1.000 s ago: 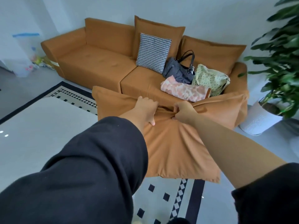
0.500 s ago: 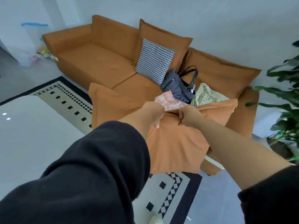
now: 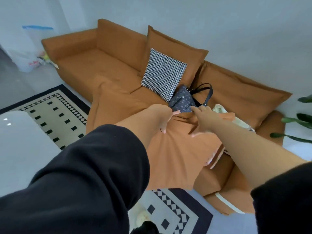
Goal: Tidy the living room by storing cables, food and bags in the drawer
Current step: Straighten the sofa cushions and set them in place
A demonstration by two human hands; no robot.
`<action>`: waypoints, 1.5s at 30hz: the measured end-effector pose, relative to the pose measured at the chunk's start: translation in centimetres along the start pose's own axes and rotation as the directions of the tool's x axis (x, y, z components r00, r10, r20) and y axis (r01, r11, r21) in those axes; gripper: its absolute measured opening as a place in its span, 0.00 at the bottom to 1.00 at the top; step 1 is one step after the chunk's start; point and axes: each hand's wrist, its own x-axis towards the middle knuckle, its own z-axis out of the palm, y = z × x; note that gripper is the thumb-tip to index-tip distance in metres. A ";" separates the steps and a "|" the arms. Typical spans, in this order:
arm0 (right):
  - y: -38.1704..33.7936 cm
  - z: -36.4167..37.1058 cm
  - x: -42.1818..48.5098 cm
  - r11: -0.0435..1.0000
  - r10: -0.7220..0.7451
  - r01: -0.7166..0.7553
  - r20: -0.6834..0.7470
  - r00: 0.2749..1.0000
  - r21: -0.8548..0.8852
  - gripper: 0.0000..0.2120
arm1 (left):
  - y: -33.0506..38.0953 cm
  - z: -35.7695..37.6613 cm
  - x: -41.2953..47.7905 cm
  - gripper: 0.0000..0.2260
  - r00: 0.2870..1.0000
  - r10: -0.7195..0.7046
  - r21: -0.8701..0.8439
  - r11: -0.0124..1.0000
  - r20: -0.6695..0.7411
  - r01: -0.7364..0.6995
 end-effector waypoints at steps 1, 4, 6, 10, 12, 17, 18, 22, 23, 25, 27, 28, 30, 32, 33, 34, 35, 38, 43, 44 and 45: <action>0.7 -0.4 1.5 1.000 0.002 -0.003 0.028 1.000 0.020 0.59 | -1.2 -0.9 1.0 0.28 0.999 0.027 -0.007 1.000 -0.018 -0.027; 2.0 -1.4 5.8 0.994 -0.004 -0.004 0.079 0.997 0.105 0.62 | -4.6 -2.8 4.4 0.24 0.998 0.055 0.006 0.998 -0.040 -0.055; 2.2 -2.7 8.2 0.989 0.014 -0.033 0.132 0.991 0.143 0.60 | -6.6 -3.5 6.5 0.22 0.996 0.063 -0.023 0.998 -0.062 -0.064; 2.6 -4.6 12.3 0.996 0.004 -0.016 0.138 0.990 0.083 0.48 | -9.5 -4.4 10.5 0.26 0.991 0.076 -0.049 0.995 -0.106 -0.082; 3.3 -5.0 14.7 0.995 0.001 -0.013 0.113 0.994 0.100 0.41 | -11.0 -5.1 13.0 0.29 0.991 0.080 -0.056 0.995 -0.107 -0.087; 5.6 -5.2 20.6 0.974 0.058 -0.102 0.213 0.975 0.202 0.36 | -13.4 -6.7 18.9 0.31 0.991 0.106 -0.050 0.993 -0.079 -0.110; 6.1 -5.2 22.0 0.971 0.067 -0.122 0.256 0.964 0.205 0.34 | -13.9 -7.0 20.1 0.31 0.992 0.103 -0.041 0.994 -0.067 -0.106; 7.6 -6.3 28.1 0.969 0.050 -0.132 0.360 0.932 0.209 0.28 | -16.4 -7.5 25.4 0.31 0.998 0.060 -0.041 0.997 -0.022 -0.061; 7.6 -6.5 28.7 0.969 0.042 -0.128 0.368 0.929 0.213 0.27 | -16.8 -7.2 25.9 0.32 0.999 0.043 -0.048 0.998 -0.012 -0.043; 7.2 -7.5 31.3 0.969 0.026 -0.116 0.373 0.928 0.220 0.24 | -18.7 -7.3 27.5 0.35 1.000 0.012 -0.078 0.997 -0.009 -0.013; 6.1 -8.5 33.9 0.969 0.007 -0.100 0.381 0.925 0.225 0.23 | -21.2 -7.2 28.2 0.34 1.000 0.005 -0.128 0.992 -0.023 -0.008; 5.4 -8.9 35.0 0.971 0.001 -0.095 0.390 0.921 0.220 0.24 | -22.5 -7.1 28.3 0.31 0.999 0.006 -0.151 0.988 -0.044 -0.013; 3.5 -9.7 37.8 0.977 -0.001 -0.084 0.395 0.919 0.198 0.25 | -25.6 -6.6 28.6 0.28 0.998 -0.009 -0.183 0.983 -0.067 -0.003; 1.4 -10.6 40.2 0.979 0.000 -0.084 0.407 0.913 0.187 0.24 | -28.6 -5.9 29.0 0.27 0.998 -0.038 -0.200 0.980 -0.058 0.025; 0.1 -11.0 41.7 0.979 0.001 -0.085 0.412 0.911 0.185 0.23 | -30.6 -5.6 29.2 0.27 0.998 -0.045 -0.205 0.978 -0.054 0.033; -0.9 -11.6 42.7 0.980 0.006 -0.088 0.418 0.908 0.177 0.22 | -32.1 -5.3 29.3 0.27 0.997 -0.048 -0.215 0.976 -0.058 0.035; -2.3 -12.1 43.9 0.981 0.006 -0.088 0.424 0.906 0.174 0.21 | -33.9 -5.0 29.2 0.27 0.997 -0.048 -0.219 0.975 -0.061 0.034; -8.3 -13.7 48.9 0.983 -0.004 -0.077 0.433 0.901 0.169 0.23 | -41.4 -3.4 28.4 0.21 0.997 -0.040 -0.183 0.983 -0.066 0.027; -18.7 -16.3 55.4 0.986 -0.059 -0.008 0.396 0.916 0.165 0.22 | -52.7 -1.5 26.5 0.20 0.995 -0.099 -0.147 0.984 0.013 0.100; -20.8 -16.6 56.6 0.986 -0.073 0.011 0.377 0.923 0.165 0.21 | -55.1 -1.2 26.3 0.21 0.994 -0.109 -0.137 0.984 0.020 0.111; -22.5 -16.8 57.6 0.986 -0.081 0.021 0.361 0.929 0.166 0.21 | -57.3 -1.0 26.2 0.22 0.994 -0.109 -0.142 0.984 0.017 0.111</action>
